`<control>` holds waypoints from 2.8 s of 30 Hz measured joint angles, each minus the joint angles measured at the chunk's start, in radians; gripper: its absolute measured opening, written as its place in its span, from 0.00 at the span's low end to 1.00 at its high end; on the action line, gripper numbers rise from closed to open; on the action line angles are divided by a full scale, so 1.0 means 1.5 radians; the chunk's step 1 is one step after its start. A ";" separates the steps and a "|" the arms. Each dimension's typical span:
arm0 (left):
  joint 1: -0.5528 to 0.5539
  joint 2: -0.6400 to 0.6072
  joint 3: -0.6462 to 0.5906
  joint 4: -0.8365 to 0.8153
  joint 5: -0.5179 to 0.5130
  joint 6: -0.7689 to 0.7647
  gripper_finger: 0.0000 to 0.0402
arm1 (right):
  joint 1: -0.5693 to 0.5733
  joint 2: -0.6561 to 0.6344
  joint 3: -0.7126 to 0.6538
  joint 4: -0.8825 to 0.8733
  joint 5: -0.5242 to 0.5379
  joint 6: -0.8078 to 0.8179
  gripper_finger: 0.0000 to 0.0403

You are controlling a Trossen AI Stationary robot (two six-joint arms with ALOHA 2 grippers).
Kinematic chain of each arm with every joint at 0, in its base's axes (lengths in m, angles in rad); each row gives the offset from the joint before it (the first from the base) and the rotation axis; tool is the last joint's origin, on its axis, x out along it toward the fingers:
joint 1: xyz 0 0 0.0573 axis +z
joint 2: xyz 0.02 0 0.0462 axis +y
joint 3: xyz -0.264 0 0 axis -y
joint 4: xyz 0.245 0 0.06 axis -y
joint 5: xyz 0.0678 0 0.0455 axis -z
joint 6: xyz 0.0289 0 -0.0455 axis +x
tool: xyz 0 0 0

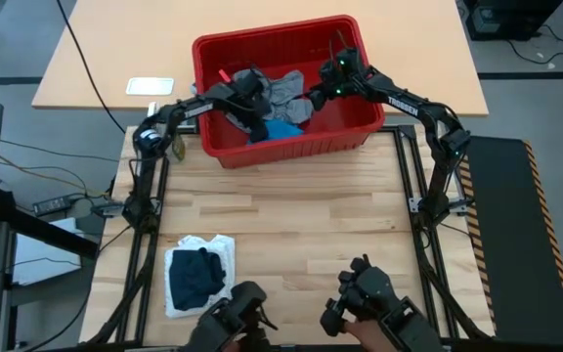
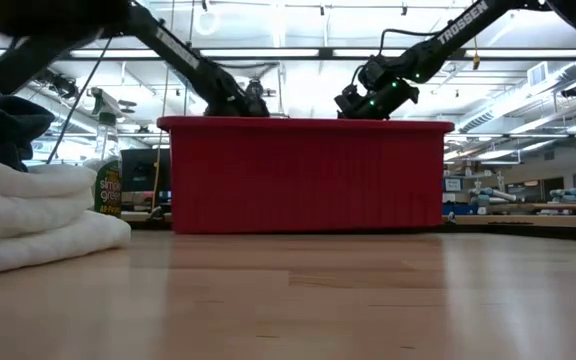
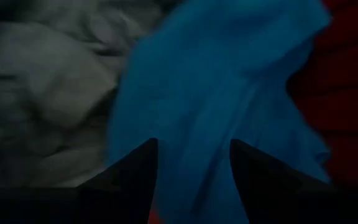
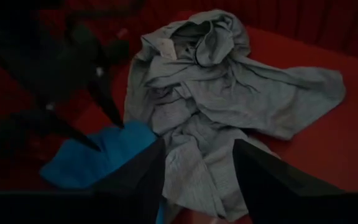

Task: Fold laundry
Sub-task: Remove the light blue shorts from the red laundry bin

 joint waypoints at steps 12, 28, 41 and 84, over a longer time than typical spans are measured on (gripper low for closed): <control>-0.007 0.035 0.005 0.014 -0.099 0.014 0.16 | -0.004 -0.001 0.003 0.003 -0.011 0.074 0.45; -0.018 -0.257 0.168 -0.003 0.050 -0.031 0.00 | 0.076 -0.138 0.027 -0.047 0.017 0.171 0.27; -0.158 -0.371 0.168 -0.072 0.304 -0.020 0.00 | 0.239 -0.334 0.028 -0.130 0.178 0.188 0.23; -0.666 -0.087 0.167 -0.011 -0.022 -0.639 0.02 | 0.780 -0.432 -0.167 -0.680 0.390 0.456 0.23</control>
